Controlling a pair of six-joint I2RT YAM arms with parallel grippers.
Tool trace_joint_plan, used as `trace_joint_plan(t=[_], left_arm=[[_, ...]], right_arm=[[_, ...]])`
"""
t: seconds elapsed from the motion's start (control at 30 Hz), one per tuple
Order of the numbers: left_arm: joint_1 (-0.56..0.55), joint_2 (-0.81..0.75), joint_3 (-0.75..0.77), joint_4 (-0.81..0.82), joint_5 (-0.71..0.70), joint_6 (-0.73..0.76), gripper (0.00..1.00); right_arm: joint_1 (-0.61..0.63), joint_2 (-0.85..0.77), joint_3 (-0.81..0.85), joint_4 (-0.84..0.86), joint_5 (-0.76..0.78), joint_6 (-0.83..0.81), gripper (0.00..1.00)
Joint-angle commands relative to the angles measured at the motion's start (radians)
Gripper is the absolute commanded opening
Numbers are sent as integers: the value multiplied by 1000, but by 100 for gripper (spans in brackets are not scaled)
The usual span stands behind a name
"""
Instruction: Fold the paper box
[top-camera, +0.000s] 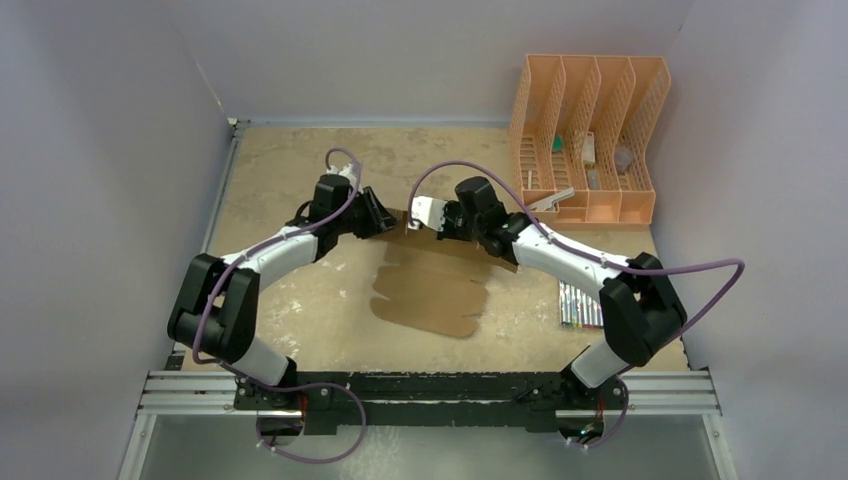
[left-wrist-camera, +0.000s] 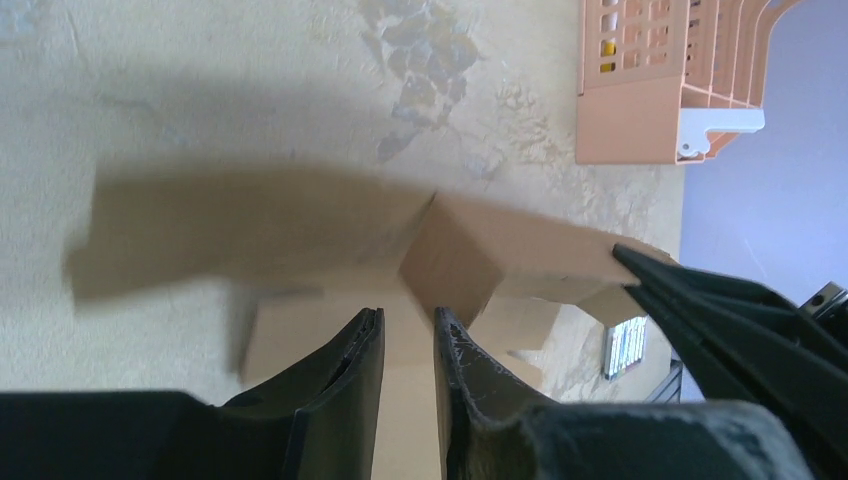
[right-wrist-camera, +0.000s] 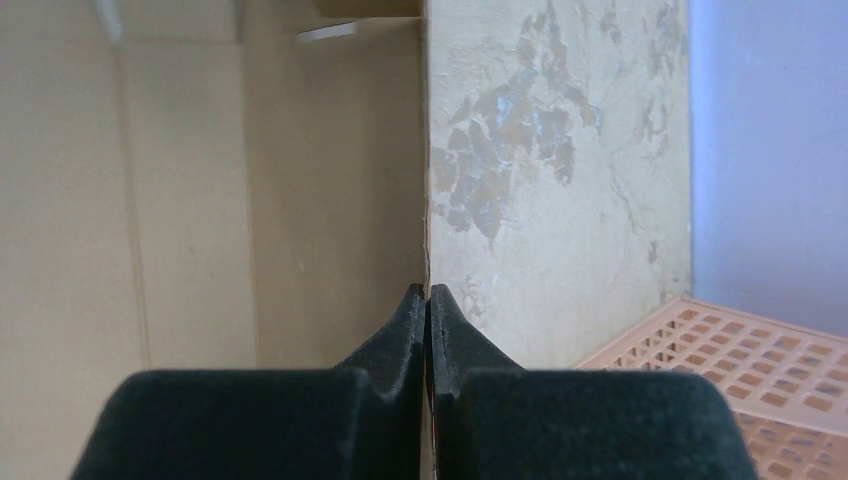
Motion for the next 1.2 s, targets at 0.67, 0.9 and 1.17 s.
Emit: trace_joint_plan(t=[0.67,0.9,1.17], left_arm=[[138,-69,281,-408,-130,548,53],[138,16,370,-442,-1,750,66],[138,150,543,-625,21,965,68]], right_arm=[[123,-100,-162,257,215,-205,0],[132,-101,-157,249,215,-212,0],[141,-103,-152,250,233,-233,0]])
